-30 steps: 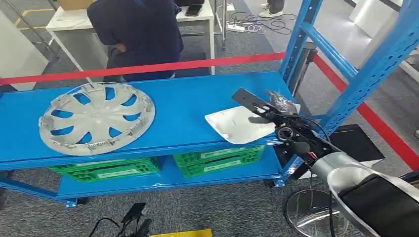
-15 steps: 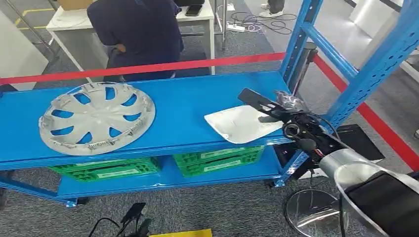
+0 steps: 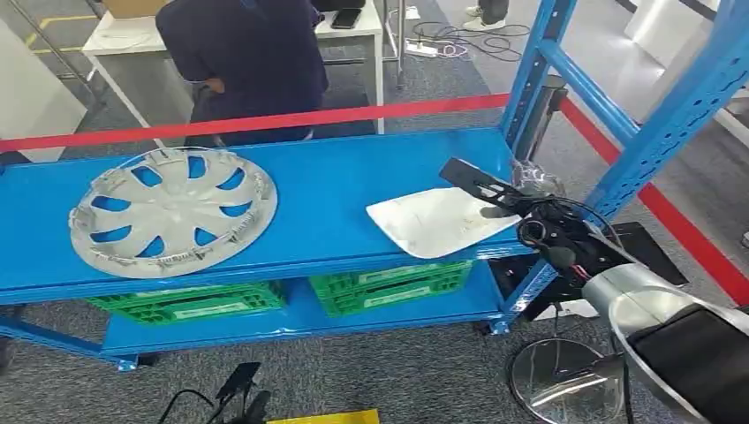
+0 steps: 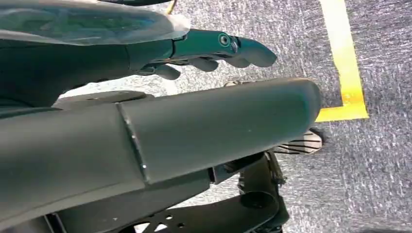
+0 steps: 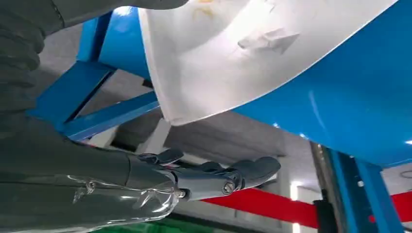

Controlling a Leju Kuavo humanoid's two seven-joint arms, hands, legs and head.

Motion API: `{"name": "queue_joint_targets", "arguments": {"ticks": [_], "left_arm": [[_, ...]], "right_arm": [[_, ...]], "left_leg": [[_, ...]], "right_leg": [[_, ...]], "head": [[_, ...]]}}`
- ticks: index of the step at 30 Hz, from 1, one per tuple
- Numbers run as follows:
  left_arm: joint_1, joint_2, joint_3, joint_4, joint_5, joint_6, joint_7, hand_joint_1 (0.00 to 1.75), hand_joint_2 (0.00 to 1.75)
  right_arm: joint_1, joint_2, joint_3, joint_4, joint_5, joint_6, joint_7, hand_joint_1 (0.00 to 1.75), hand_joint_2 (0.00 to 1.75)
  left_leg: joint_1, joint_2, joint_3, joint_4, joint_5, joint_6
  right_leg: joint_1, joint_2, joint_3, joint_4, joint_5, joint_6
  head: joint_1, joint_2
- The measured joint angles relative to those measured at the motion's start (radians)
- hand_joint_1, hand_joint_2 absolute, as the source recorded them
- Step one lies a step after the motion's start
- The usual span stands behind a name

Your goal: Take the parts from the cabinet and place them on the table.

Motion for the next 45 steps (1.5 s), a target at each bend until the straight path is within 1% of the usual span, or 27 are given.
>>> {"name": "queue_joint_targets", "arguments": {"ticks": [15, 20, 27, 28, 29, 30, 31, 33, 34, 35, 37, 41, 43, 44, 45], "left_arm": [[0.000, 0.001, 0.000, 0.000, 0.003, 0.002, 0.000, 0.00, 0.00], [0.000, 0.001, 0.000, 0.000, 0.006, 0.003, 0.000, 0.00, 0.00], [0.000, 0.001, 0.000, 0.000, 0.009, 0.003, -0.003, 0.00, 0.00], [0.000, 0.001, 0.000, 0.000, 0.009, 0.005, -0.003, 0.00, 0.00], [0.000, 0.001, 0.000, 0.000, 0.009, 0.006, -0.003, 0.00, 0.00], [0.000, 0.002, 0.000, 0.000, 0.009, 0.006, -0.003, 0.00, 0.00], [0.000, 0.002, 0.000, 0.000, 0.009, 0.008, -0.003, 0.00, 0.00], [0.000, 0.003, 0.000, 0.000, 0.009, 0.009, -0.003, 0.00, 0.00], [0.000, 0.003, 0.000, 0.000, 0.009, 0.009, -0.003, 0.00, 0.00], [0.000, 0.003, 0.000, 0.000, 0.009, 0.009, -0.003, 0.00, 0.00], [0.000, 0.003, 0.000, 0.000, 0.009, 0.009, -0.003, 0.00, 0.00], [0.000, 0.003, 0.000, 0.000, 0.010, 0.008, -0.003, 0.00, 0.00], [0.000, 0.003, 0.000, 0.000, 0.010, 0.009, -0.003, 0.00, 0.00], [0.000, 0.003, 0.000, 0.000, 0.010, 0.008, -0.003, 0.00, 0.00], [0.000, 0.003, 0.000, 0.000, 0.010, 0.009, -0.003, 0.00, 0.00]], "right_arm": [[0.000, -0.005, 0.006, 0.000, 0.029, 0.010, 0.009, 0.00, 1.75], [-0.001, -0.006, 0.006, 0.000, 0.028, 0.038, 0.012, 0.00, 1.75], [0.000, -0.010, 0.003, 0.000, -0.010, 0.074, 0.010, 0.00, 1.75], [0.000, -0.010, 0.002, 0.000, -0.017, 0.077, 0.007, 0.79, 1.75], [0.000, -0.010, -0.001, 0.000, -0.019, 0.081, 0.003, 1.62, 1.75], [0.000, -0.010, -0.002, 0.000, -0.024, 0.083, 0.000, 1.75, 1.75], [0.000, -0.010, -0.003, 0.000, -0.026, 0.083, -0.001, 1.69, 1.75], [0.000, -0.010, -0.005, 0.000, -0.034, 0.083, -0.003, 1.68, 1.75], [0.000, -0.010, -0.005, 0.000, -0.034, 0.083, -0.006, 1.64, 1.75], [0.000, -0.010, -0.007, 0.000, -0.033, 0.082, -0.008, 1.66, 1.75], [0.000, -0.010, -0.011, 0.000, -0.033, 0.081, -0.011, 1.57, 1.75], [0.000, -0.010, -0.017, 0.000, -0.033, 0.081, -0.017, 1.57, 1.75], [0.000, -0.010, -0.019, 0.000, -0.033, 0.081, -0.019, 1.52, 1.75], [0.000, -0.010, -0.020, 0.000, -0.033, 0.081, -0.019, 1.54, 1.75], [0.000, -0.010, -0.020, 0.000, -0.033, 0.081, -0.019, 1.52, 1.75]], "left_leg": [[0.000, 0.000, 0.000, 0.000, 0.000, 0.000], [0.000, 0.000, 0.000, 0.000, 0.000, 0.000], [0.000, 0.000, 0.000, 0.000, 0.000, 0.000], [0.000, 0.000, 0.000, 0.000, 0.000, 0.000], [0.000, 0.000, 0.000, 0.000, 0.000, 0.000], [0.000, 0.000, 0.000, 0.000, 0.000, 0.000], [0.000, 0.000, 0.000, 0.000, 0.000, 0.000], [0.000, 0.000, 0.000, 0.000, 0.000, 0.000], [0.000, 0.000, 0.000, 0.000, 0.000, 0.000], [0.000, 0.000, 0.000, 0.000, 0.000, 0.000], [0.000, 0.000, 0.000, 0.000, 0.000, 0.000], [0.000, 0.000, 0.000, 0.000, 0.000, 0.000], [0.000, 0.000, 0.000, 0.000, 0.000, 0.000], [0.000, 0.000, 0.000, 0.000, 0.000, 0.000], [0.000, 0.000, 0.000, 0.000, 0.000, 0.000]], "right_leg": [[0.000, 0.000, 0.000, 0.000, 0.000, 0.000], [0.000, 0.000, 0.000, 0.000, 0.000, 0.000], [0.000, 0.000, 0.000, 0.000, 0.000, 0.000], [0.000, 0.000, 0.000, 0.000, 0.000, 0.000], [0.000, 0.000, 0.000, 0.000, 0.000, 0.000], [0.000, 0.000, 0.000, 0.000, 0.000, 0.000], [0.000, 0.000, 0.000, 0.000, 0.000, 0.000], [0.000, 0.000, 0.000, 0.000, 0.000, 0.000], [0.000, 0.000, 0.000, 0.000, 0.000, 0.000], [0.000, 0.000, 0.000, 0.000, 0.000, 0.000], [0.000, 0.000, 0.000, 0.000, 0.000, 0.000], [0.000, 0.000, 0.000, 0.000, 0.000, 0.000], [0.000, 0.000, 0.000, 0.000, 0.000, 0.000], [0.000, 0.000, 0.000, 0.000, 0.000, 0.000], [0.000, 0.000, 0.000, 0.000, 0.000, 0.000]], "head": [[0.000, 0.000], [0.000, 0.000], [0.000, 0.000], [0.000, 0.000], [0.000, 0.000], [0.000, 0.000], [0.000, 0.000], [0.000, 0.000], [0.000, 0.000], [0.000, 0.000], [0.000, 0.000], [0.000, 0.000], [0.000, 0.000], [0.000, 0.000], [0.000, 0.000]]}}
